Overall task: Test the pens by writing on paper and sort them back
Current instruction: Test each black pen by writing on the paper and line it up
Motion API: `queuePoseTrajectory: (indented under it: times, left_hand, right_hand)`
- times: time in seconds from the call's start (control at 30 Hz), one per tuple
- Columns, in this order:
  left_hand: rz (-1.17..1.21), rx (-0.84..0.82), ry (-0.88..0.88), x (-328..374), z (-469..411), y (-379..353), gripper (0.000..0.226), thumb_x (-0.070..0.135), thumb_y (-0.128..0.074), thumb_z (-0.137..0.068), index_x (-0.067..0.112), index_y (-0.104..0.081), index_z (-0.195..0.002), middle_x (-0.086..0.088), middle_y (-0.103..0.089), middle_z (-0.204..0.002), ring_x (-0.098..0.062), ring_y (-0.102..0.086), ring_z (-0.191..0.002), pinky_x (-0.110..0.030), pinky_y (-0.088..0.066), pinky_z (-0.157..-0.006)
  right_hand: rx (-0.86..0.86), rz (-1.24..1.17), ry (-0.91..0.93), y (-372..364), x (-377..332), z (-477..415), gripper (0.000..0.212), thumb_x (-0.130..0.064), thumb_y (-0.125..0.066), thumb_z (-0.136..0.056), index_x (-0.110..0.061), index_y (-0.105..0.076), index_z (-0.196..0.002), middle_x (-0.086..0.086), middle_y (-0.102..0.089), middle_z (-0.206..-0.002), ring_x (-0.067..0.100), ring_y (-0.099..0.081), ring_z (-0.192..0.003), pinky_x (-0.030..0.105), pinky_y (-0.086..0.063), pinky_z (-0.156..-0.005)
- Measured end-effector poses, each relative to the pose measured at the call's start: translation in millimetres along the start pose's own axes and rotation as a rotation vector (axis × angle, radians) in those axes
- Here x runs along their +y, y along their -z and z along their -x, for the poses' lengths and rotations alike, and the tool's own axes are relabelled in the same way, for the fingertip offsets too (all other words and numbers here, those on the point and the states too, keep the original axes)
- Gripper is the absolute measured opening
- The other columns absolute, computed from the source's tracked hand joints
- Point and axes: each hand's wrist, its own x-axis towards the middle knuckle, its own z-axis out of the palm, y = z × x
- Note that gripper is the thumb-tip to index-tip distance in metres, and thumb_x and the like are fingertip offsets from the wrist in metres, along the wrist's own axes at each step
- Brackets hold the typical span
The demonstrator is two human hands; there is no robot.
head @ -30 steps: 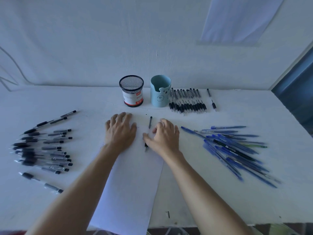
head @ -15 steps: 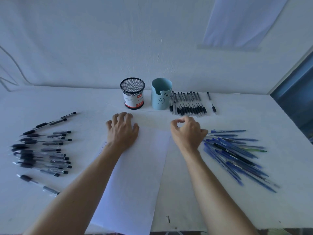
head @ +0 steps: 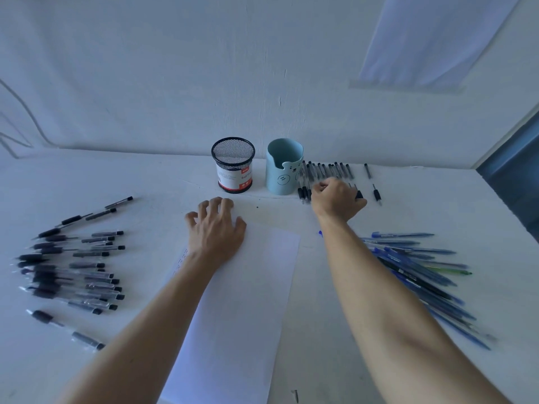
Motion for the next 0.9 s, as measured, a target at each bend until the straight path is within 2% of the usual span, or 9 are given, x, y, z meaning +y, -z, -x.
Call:
queuePoseTrajectory:
  times: [0.2, 0.3, 0.4, 0.5, 0.57, 0.7, 0.77, 0.83, 0.9]
  left_hand:
    - [0.005, 0.016, 0.003, -0.1, 0.5, -0.1, 0.038, 0.04, -0.046, -0.093, 0.021, -0.051, -0.125, -0.001, -0.053, -0.134, -0.025, -0.04, -0.129, -0.045, -0.027, -0.102]
    - [0.028, 0.025, 0.017, 0.0, 1.3, 0.0, 0.037, 0.04, -0.047, -0.094, 0.022, -0.051, -0.126, 0.001, -0.052, -0.134, -0.023, -0.038, -0.131, -0.043, -0.024, -0.103]
    - [0.111, 0.024, 0.05, -2.1, 0.6, 1.7, 0.038, 0.041, -0.052, -0.093, 0.023, -0.054, -0.127, 0.003, -0.052, -0.137, -0.021, -0.035, -0.134, -0.041, -0.021, -0.106]
    - [0.218, -0.006, 0.104, -6.4, -2.1, 6.4, 0.042, 0.04, -0.059, -0.09, 0.022, -0.055, -0.129, 0.001, -0.054, -0.137, -0.02, -0.037, -0.136, -0.038, -0.02, -0.109]
    - [0.344, -0.017, 0.154, -9.6, -4.6, 14.1, 0.042, 0.033, -0.063, -0.089, 0.018, -0.056, -0.128, -0.003, -0.056, -0.134, -0.023, -0.044, -0.131, -0.038, -0.025, -0.109]
    - [0.568, 0.074, 0.231, -34.4, -9.2, 34.4, 0.028, 0.012, -0.059, -0.09, 0.011, -0.063, -0.118, -0.005, -0.066, -0.119, -0.025, -0.059, -0.112, -0.027, -0.039, -0.095]
    - [0.465, 0.151, 0.239, -55.1, -11.1, 38.9, 0.026, 0.008, -0.054, -0.09, 0.012, -0.066, -0.113, -0.007, -0.067, -0.119, -0.027, -0.056, -0.109, -0.032, -0.04, -0.093]
    - [0.269, 0.181, 0.294, -75.6, -13.7, 41.8, 0.031, 0.007, -0.053, -0.091, 0.016, -0.065, -0.118, -0.01, -0.06, -0.131, -0.031, -0.045, -0.121, -0.041, -0.033, -0.1]
    - [0.075, 0.135, 0.357, -94.8, -17.1, 45.6, 0.042, 0.011, -0.05, -0.092, 0.018, -0.056, -0.133, -0.009, -0.043, -0.148, -0.031, -0.028, -0.137, -0.048, -0.023, -0.108]
  right_hand:
    - [0.029, -0.043, -0.001, 5.6, -3.8, 11.7, 0.033, -0.043, -0.056, -0.09, -0.021, -0.066, -0.112, 0.002, -0.067, -0.113, 0.028, -0.05, -0.117, 0.043, -0.027, -0.097]
    - [0.089, -0.094, 0.042, 12.6, -6.9, 33.3, 0.028, -0.037, -0.058, -0.086, -0.022, -0.063, -0.109, 0.001, -0.066, -0.111, 0.027, -0.053, -0.111, 0.039, -0.028, -0.091]
    - [0.09, -0.169, 0.205, 14.8, -11.7, 68.5, 0.022, -0.033, -0.057, -0.082, -0.022, -0.064, -0.1, -0.002, -0.066, -0.099, 0.026, -0.056, -0.098, 0.036, -0.027, -0.079]
    - [-0.01, -0.206, 0.451, 12.6, -12.3, 107.3, 0.02, -0.033, -0.054, -0.079, -0.021, -0.067, -0.089, -0.003, -0.065, -0.087, 0.026, -0.06, -0.085, 0.036, -0.031, -0.075]
    - [-0.114, -0.166, 0.568, 9.8, -9.4, 127.5, 0.031, -0.04, -0.049, -0.078, -0.023, -0.07, -0.094, -0.003, -0.066, -0.094, 0.025, -0.059, -0.094, 0.038, -0.034, -0.079]
    - [-0.366, -0.026, 0.658, 7.1, -3.4, 149.3, 0.056, -0.054, -0.04, -0.08, -0.026, -0.062, -0.124, -0.004, -0.054, -0.133, 0.02, -0.043, -0.129, 0.042, -0.028, -0.103]
    - [-0.429, 0.035, 0.693, 5.8, -2.3, 153.4, 0.063, -0.057, -0.038, -0.081, -0.026, -0.052, -0.135, -0.004, -0.042, -0.147, 0.018, -0.031, -0.139, 0.043, -0.021, -0.11]
    - [-0.443, 0.06, 0.706, 2.7, -4.2, 155.5, 0.067, -0.058, -0.037, -0.082, -0.027, -0.045, -0.141, -0.003, -0.035, -0.155, 0.019, -0.025, -0.145, 0.047, -0.016, -0.114]
    - [-0.468, 0.089, 0.697, 0.1, -7.5, 156.6, 0.07, -0.061, -0.031, -0.082, -0.032, -0.04, -0.145, -0.003, -0.027, -0.161, 0.02, -0.017, -0.149, 0.051, -0.01, -0.117]
